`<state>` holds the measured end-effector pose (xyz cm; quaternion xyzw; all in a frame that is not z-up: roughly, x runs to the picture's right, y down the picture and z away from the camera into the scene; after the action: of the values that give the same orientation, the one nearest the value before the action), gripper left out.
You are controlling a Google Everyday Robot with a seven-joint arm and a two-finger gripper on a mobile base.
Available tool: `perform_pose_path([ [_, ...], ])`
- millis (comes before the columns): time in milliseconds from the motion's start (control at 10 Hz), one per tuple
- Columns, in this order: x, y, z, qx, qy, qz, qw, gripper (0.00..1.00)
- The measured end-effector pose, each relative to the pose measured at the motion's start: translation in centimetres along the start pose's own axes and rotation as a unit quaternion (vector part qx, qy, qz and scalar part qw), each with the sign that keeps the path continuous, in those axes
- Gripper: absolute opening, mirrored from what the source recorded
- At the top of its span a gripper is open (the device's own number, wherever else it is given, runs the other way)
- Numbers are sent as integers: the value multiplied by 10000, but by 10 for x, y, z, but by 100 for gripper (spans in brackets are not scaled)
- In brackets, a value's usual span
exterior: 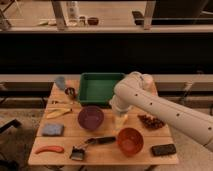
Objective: Place apple in paper cup
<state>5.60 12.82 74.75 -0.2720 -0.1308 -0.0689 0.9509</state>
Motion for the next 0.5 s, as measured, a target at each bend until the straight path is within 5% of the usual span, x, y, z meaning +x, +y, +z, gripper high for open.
perform_pose_path([
  [500,35,-30,9,314,-303,-12,9990,80],
])
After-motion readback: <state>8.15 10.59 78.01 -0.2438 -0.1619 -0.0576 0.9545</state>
